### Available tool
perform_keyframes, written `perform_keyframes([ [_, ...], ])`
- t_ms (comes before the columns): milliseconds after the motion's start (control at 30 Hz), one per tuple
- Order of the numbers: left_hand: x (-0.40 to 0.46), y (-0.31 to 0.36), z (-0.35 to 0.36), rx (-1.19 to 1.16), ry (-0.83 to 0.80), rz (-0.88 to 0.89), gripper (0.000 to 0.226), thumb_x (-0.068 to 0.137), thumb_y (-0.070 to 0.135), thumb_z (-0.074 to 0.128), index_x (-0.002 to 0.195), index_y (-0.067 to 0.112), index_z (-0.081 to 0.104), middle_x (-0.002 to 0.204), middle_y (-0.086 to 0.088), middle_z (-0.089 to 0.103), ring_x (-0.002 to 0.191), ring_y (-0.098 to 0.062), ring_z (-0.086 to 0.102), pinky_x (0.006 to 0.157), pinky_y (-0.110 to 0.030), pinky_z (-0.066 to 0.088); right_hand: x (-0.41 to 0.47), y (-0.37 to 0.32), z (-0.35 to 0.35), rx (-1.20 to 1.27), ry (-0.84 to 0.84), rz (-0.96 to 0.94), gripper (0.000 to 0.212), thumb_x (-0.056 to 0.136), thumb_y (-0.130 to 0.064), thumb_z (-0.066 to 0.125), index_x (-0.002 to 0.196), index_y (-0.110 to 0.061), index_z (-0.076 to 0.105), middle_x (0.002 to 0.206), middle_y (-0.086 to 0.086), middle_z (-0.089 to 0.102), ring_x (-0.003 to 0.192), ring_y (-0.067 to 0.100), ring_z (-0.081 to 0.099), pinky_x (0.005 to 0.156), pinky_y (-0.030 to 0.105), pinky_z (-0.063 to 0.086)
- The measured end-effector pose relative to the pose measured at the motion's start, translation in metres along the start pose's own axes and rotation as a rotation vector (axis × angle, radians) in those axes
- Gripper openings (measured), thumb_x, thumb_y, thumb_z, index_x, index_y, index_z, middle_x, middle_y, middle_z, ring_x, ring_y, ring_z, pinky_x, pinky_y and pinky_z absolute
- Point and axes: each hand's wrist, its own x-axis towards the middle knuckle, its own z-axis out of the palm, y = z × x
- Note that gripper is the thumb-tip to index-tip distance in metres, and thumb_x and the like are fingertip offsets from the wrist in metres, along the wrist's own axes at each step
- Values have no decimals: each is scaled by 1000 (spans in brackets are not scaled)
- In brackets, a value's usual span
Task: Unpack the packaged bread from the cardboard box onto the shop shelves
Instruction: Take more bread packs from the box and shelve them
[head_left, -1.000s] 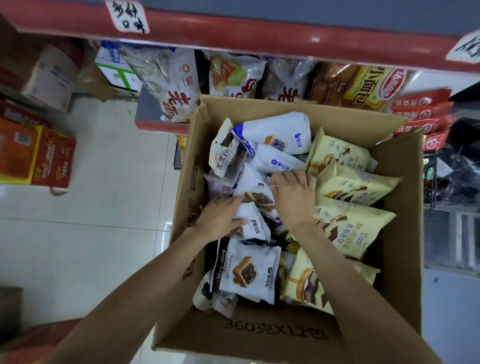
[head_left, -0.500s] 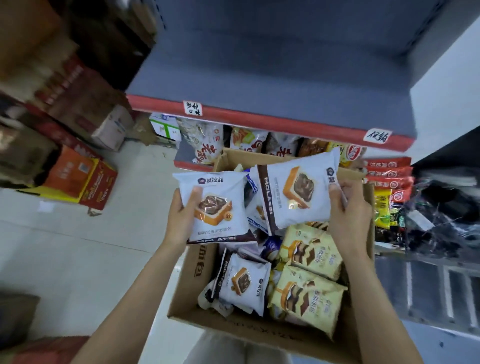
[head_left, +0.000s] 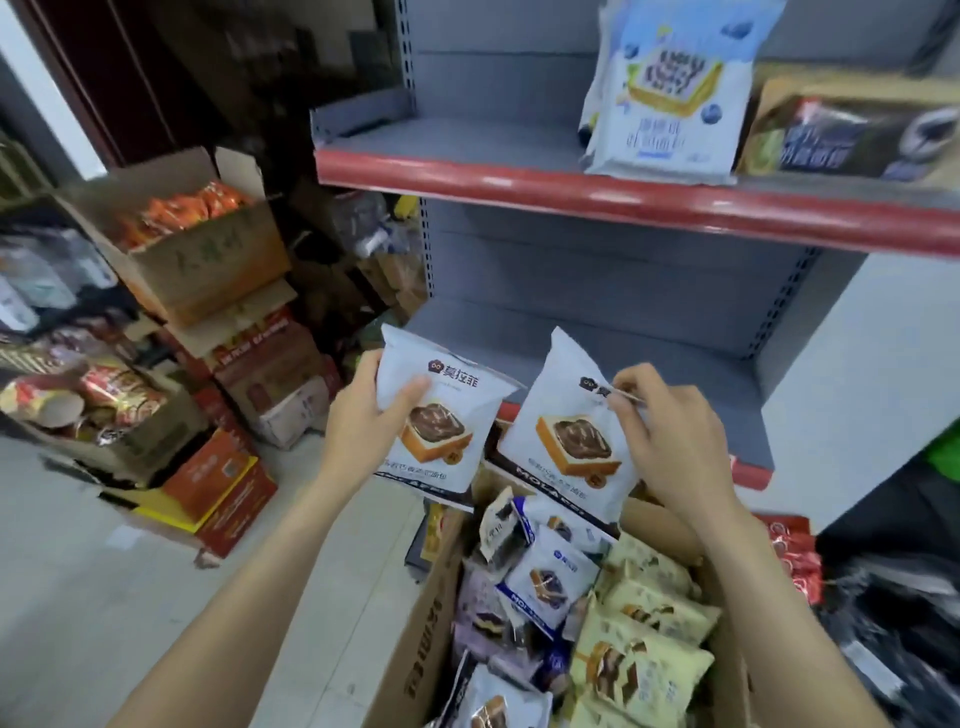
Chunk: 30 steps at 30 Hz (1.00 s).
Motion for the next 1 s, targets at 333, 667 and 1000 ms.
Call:
perform_keyframes([
  [333, 130, 93, -86, -343, 169, 215, 21, 90, 42, 59, 107, 30, 55, 101, 9, 67, 94, -7, 65, 86, -36, 53, 136, -76, -64, 316, 120, -193, 12, 89, -15, 61, 93, -27, 62, 86, -28, 59, 85, -10, 56, 73, 4, 36],
  [667, 336, 132, -58, -392, -127, 253, 27, 80, 58, 56, 95, 36, 52, 105, 3, 67, 98, -21, 65, 92, -51, 49, 291, -99, -58, 178, 513, -52, 8, 92, -17, 56, 93, -18, 64, 80, -11, 66, 81, 13, 59, 75, 25, 43],
  [1000, 485, 132, 41, -217, -319, 195, 43, 96, 36, 49, 130, 10, 44, 129, -8, 58, 116, -29, 55, 99, -44, 44, 398, -76, -3, -420, 648, -74, 10, 84, -8, 59, 91, -14, 63, 66, 6, 67, 62, 31, 60, 65, 31, 31],
])
